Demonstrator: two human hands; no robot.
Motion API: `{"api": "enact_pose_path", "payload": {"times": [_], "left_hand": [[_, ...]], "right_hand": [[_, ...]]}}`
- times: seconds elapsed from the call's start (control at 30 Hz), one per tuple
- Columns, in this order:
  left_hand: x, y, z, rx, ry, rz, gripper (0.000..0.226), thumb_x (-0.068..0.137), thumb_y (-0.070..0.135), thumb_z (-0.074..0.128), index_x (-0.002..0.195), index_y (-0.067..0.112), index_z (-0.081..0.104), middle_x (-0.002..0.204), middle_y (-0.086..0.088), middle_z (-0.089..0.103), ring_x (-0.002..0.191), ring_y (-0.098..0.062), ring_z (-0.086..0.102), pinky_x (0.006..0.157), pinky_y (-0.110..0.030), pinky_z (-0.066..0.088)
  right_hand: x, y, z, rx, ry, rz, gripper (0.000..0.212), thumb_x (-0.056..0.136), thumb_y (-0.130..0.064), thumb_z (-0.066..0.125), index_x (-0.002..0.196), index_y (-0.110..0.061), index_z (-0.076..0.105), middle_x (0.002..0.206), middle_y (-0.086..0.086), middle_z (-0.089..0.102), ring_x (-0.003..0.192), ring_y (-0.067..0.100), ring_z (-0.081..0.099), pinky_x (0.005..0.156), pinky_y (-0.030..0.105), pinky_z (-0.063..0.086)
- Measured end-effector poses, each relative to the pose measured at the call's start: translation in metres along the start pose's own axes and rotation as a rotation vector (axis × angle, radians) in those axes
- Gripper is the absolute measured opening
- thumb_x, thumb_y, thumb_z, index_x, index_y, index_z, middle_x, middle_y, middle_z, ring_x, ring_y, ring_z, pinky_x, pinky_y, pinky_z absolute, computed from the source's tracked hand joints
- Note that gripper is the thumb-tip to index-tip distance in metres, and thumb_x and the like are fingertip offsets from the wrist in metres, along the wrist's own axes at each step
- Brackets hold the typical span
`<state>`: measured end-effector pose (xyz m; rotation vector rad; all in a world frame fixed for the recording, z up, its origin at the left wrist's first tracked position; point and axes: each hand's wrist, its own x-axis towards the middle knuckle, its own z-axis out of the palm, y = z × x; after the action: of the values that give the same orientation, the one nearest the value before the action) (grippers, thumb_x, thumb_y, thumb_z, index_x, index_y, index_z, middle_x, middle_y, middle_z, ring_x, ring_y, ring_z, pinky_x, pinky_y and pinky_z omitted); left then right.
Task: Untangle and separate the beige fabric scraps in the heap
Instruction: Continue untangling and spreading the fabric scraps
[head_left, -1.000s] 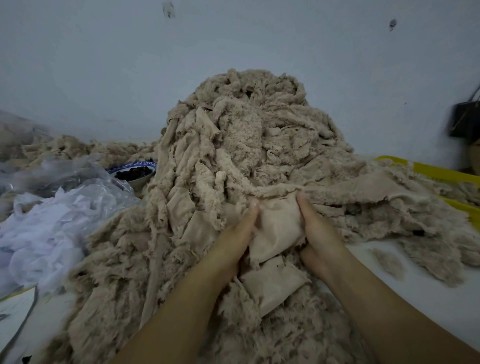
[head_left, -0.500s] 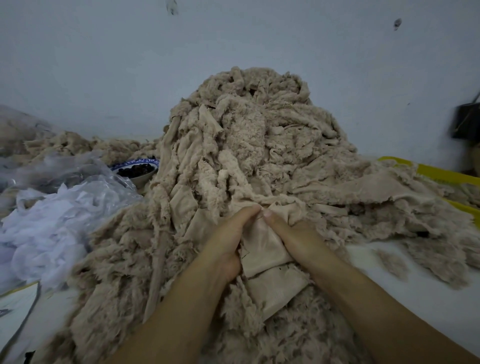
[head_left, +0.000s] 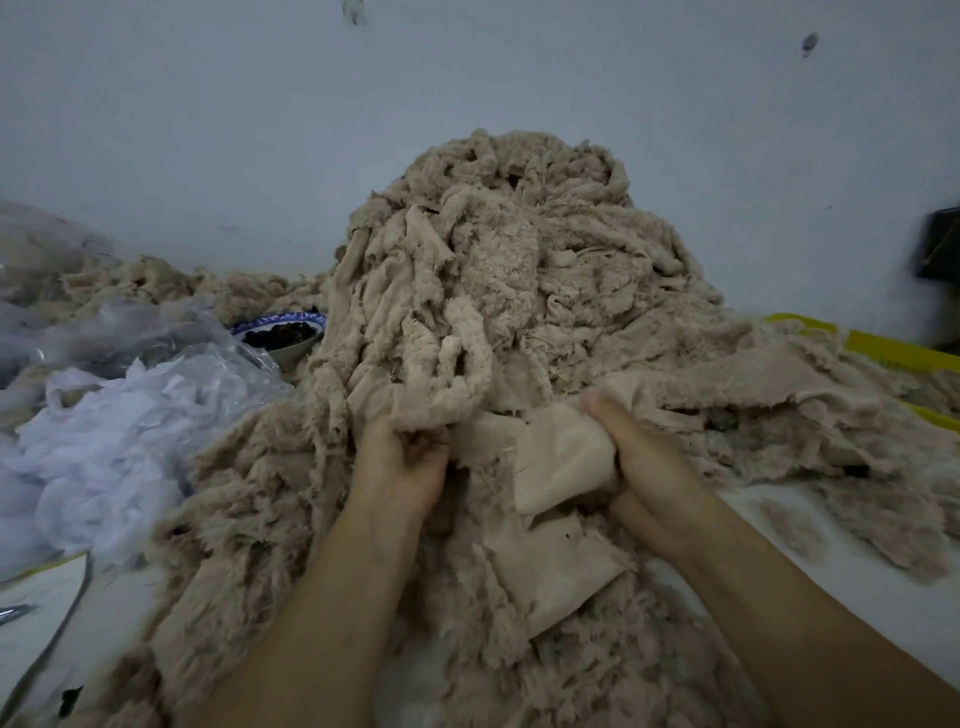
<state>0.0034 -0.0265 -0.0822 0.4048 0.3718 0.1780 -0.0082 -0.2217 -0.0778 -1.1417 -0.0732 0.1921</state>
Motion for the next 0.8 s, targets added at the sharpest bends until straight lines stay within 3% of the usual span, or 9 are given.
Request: {"api": "enact_pose_path", "payload": {"times": [0.07, 0.13, 0.2, 0.27, 0.4, 0.47, 0.53, 0.7, 0.8], "left_hand": [[-0.001, 0.000, 0.003, 0.103, -0.093, -0.020, 0.031, 0.102, 0.033, 0.050, 0.108, 0.006, 0.066, 0.089, -0.009, 0.070, 0.074, -0.016, 0.062, 0.054, -0.019, 0.054], [-0.003, -0.005, 0.004, 0.323, -0.228, -0.090, 0.079, 0.091, 0.073, 0.036, 0.123, 0.006, 0.063, 0.106, -0.012, 0.074, 0.096, -0.023, 0.068, 0.078, -0.030, 0.058], [-0.010, -0.013, 0.006, 0.621, -0.339, -0.115, 0.107, 0.071, 0.089, 0.032, 0.131, 0.005, 0.059, 0.123, -0.013, 0.069, 0.117, -0.027, 0.063, 0.103, -0.040, 0.048], [-0.016, -0.020, 0.006, 0.868, -0.410, -0.106, 0.111, 0.061, 0.092, 0.042, 0.133, 0.009, 0.059, 0.129, -0.011, 0.067, 0.122, -0.026, 0.061, 0.109, -0.045, 0.044], [-0.020, -0.025, 0.002, 1.102, -0.535, -0.029, 0.077, 0.061, 0.084, 0.068, 0.106, 0.020, 0.075, 0.109, -0.004, 0.075, 0.106, -0.023, 0.069, 0.099, -0.041, 0.049], [-0.016, -0.028, -0.002, 1.136, -0.542, 0.079, 0.050, 0.062, 0.069, 0.076, 0.075, 0.021, 0.071, 0.080, -0.002, 0.069, 0.078, -0.022, 0.064, 0.079, -0.037, 0.049], [-0.014, -0.027, -0.003, 1.087, -0.522, 0.146, 0.040, 0.069, 0.058, 0.078, 0.066, 0.021, 0.065, 0.068, 0.000, 0.060, 0.064, -0.018, 0.054, 0.066, -0.033, 0.044], [-0.005, -0.002, 0.000, 0.700, -0.313, 0.247, 0.050, 0.095, 0.045, 0.058, 0.052, 0.020, 0.061, 0.056, 0.000, 0.056, 0.050, -0.012, 0.048, 0.050, -0.025, 0.041], [-0.014, -0.010, 0.002, 0.981, -0.352, 0.225, 0.066, 0.078, 0.077, 0.046, 0.058, 0.018, 0.069, 0.065, -0.003, 0.067, 0.056, -0.014, 0.061, 0.056, -0.025, 0.047]], "right_hand": [[0.002, -0.002, -0.002, 0.053, 0.012, -0.002, 0.034, 0.080, -0.037, 0.067, 0.093, -0.007, 0.075, 0.089, 0.008, 0.077, 0.081, 0.015, 0.075, 0.059, 0.025, 0.057], [0.003, 0.001, -0.003, 0.070, 0.002, 0.002, 0.038, 0.074, -0.040, 0.069, 0.091, -0.007, 0.078, 0.099, 0.011, 0.077, 0.091, 0.017, 0.074, 0.067, 0.028, 0.060], [0.003, 0.004, 0.000, 0.078, -0.012, -0.002, 0.045, 0.075, -0.042, 0.069, 0.098, -0.004, 0.076, 0.105, 0.013, 0.075, 0.099, 0.019, 0.073, 0.076, 0.030, 0.061], [0.003, 0.003, 0.000, 0.130, -0.013, -0.015, 0.050, 0.078, -0.042, 0.067, 0.107, -0.002, 0.071, 0.108, 0.013, 0.075, 0.102, 0.020, 0.072, 0.078, 0.030, 0.061], [0.005, 0.000, -0.006, 0.181, -0.034, -0.034, 0.054, 0.085, -0.041, 0.063, 0.119, 0.001, 0.066, 0.114, 0.016, 0.072, 0.110, 0.024, 0.069, 0.089, 0.035, 0.058], [0.006, 0.001, -0.006, 0.171, -0.009, -0.059, 0.054, 0.084, -0.042, 0.062, 0.117, 0.000, 0.066, 0.111, 0.015, 0.074, 0.105, 0.023, 0.071, 0.081, 0.033, 0.061], [0.010, 0.003, -0.005, 0.142, 0.101, -0.079, 0.048, 0.087, -0.045, 0.061, 0.108, -0.002, 0.068, 0.100, 0.011, 0.077, 0.092, 0.020, 0.074, 0.067, 0.030, 0.061], [0.022, -0.012, -0.030, 0.107, 0.559, -0.115, 0.045, 0.095, -0.058, 0.052, 0.094, -0.015, 0.065, 0.083, 0.000, 0.076, 0.069, 0.011, 0.073, 0.058, 0.027, 0.056], [0.018, -0.011, -0.028, 0.015, 0.482, -0.038, 0.046, 0.090, -0.061, 0.058, 0.086, -0.016, 0.068, 0.079, 0.001, 0.077, 0.074, 0.017, 0.074, 0.066, 0.039, 0.062]]}}
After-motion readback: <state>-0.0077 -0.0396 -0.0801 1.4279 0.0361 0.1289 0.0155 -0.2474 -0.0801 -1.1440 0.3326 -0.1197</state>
